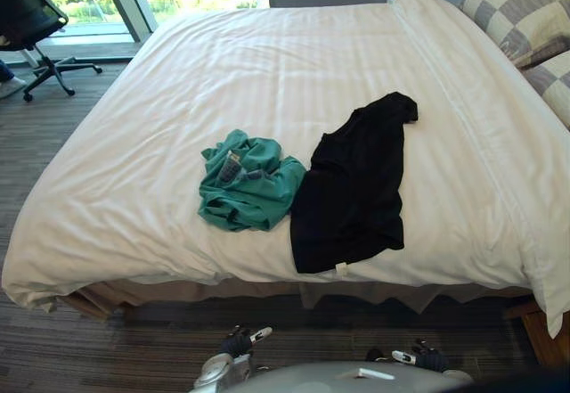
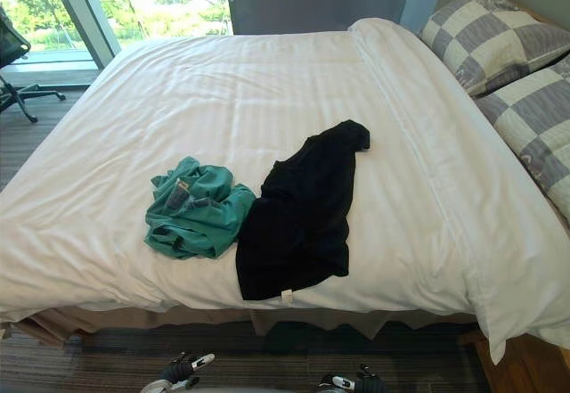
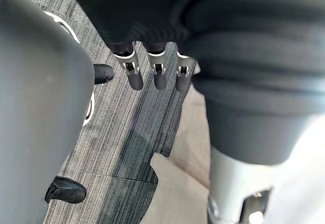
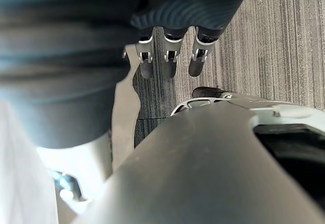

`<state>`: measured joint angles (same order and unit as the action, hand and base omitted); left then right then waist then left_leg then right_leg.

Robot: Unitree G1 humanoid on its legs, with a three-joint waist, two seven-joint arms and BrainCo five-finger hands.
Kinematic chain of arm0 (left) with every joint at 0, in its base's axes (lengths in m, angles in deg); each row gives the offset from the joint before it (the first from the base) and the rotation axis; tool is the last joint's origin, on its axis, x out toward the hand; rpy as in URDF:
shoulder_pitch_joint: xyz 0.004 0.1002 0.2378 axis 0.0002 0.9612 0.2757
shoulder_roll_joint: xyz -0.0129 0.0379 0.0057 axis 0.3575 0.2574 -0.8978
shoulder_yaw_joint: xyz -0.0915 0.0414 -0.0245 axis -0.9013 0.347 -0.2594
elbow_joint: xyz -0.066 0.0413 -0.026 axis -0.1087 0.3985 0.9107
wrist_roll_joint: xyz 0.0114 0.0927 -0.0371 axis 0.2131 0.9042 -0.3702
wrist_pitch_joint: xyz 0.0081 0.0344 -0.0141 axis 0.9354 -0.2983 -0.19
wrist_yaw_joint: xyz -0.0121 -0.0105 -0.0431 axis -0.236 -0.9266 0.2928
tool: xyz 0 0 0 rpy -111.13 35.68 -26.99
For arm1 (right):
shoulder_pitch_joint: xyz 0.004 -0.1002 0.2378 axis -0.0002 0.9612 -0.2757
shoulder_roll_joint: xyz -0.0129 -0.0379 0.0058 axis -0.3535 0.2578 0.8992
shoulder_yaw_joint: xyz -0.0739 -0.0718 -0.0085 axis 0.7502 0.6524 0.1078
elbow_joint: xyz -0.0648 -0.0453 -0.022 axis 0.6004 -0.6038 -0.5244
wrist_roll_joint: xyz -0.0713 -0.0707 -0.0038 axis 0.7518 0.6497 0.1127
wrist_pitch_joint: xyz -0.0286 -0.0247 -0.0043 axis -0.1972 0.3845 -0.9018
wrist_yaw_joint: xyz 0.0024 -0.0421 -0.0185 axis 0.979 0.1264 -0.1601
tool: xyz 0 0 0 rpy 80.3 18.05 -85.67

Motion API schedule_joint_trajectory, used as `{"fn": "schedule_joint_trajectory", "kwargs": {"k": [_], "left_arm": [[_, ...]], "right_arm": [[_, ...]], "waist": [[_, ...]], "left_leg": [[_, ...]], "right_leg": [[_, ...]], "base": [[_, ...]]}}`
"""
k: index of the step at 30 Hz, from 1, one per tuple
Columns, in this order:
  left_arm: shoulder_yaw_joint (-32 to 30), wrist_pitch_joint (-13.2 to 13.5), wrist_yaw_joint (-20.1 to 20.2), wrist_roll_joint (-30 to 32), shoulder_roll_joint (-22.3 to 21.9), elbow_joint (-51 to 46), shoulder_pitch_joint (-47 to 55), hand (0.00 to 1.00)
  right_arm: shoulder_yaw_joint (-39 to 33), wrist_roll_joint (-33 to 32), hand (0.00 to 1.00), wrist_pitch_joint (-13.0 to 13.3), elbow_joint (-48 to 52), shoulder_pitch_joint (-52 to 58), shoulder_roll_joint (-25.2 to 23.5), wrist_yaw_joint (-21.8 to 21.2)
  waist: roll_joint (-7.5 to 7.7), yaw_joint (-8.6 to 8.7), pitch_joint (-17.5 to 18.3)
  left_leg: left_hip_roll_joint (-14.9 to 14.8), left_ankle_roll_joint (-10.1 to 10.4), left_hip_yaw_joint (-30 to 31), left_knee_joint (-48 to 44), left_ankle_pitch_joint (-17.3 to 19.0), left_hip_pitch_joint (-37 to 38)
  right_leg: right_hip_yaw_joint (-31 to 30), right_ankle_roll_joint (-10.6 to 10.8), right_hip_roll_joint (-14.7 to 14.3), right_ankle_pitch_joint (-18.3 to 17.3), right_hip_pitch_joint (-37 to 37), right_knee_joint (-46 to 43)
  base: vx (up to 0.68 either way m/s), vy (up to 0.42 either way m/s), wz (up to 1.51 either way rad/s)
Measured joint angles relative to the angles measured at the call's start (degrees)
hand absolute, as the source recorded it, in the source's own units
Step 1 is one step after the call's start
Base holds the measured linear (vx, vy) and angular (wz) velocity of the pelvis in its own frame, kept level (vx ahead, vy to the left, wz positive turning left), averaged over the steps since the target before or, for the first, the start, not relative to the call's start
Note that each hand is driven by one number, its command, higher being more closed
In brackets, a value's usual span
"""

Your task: Tidy the bed and pick cloth on bed and put in laundry

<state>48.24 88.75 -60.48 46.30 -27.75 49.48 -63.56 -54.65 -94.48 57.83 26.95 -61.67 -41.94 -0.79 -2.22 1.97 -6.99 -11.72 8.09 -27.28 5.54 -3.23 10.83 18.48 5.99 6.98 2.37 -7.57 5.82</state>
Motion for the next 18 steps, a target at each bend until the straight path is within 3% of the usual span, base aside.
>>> {"fn": "schedule_joint_trajectory", "kwargs": {"k": [7,11,18], "left_arm": [[-4.3,-1.8,0.3,-1.0,-0.5,0.0,0.0,0.0],[-5.1,-3.4,-0.3,-6.3,0.0,0.2,0.3,0.0],[-9.7,-6.7,-3.9,-9.6,-0.7,0.5,0.4,0.0]], "right_arm": [[0.0,0.5,0.0,-2.0,0.0,-0.1,-0.2,0.0],[-2.0,0.2,0.0,-3.8,-0.3,-0.1,-0.9,0.2],[-5.3,-7.7,0.0,-4.2,-1.2,0.1,-2.2,3.6]], "waist": [[0.23,-0.07,0.2],[0.62,-0.27,0.4],[0.72,0.13,0.7]], "left_leg": [[0.0,-0.1,-0.1,0.0,0.1,0.0],[0.1,-0.2,0.4,-0.1,0.2,0.2],[0.1,-0.7,1.1,-0.6,0.7,0.1]], "right_leg": [[-0.2,0.1,0.0,-0.1,0.0,0.0],[-0.2,0.1,0.0,-0.1,-0.4,0.0],[0.0,0.1,0.2,-0.2,-0.8,0.0]], "base": [[0.0,0.0,0.0],[0.0,0.0,0.04],[0.0,-0.001,0.04]]}}
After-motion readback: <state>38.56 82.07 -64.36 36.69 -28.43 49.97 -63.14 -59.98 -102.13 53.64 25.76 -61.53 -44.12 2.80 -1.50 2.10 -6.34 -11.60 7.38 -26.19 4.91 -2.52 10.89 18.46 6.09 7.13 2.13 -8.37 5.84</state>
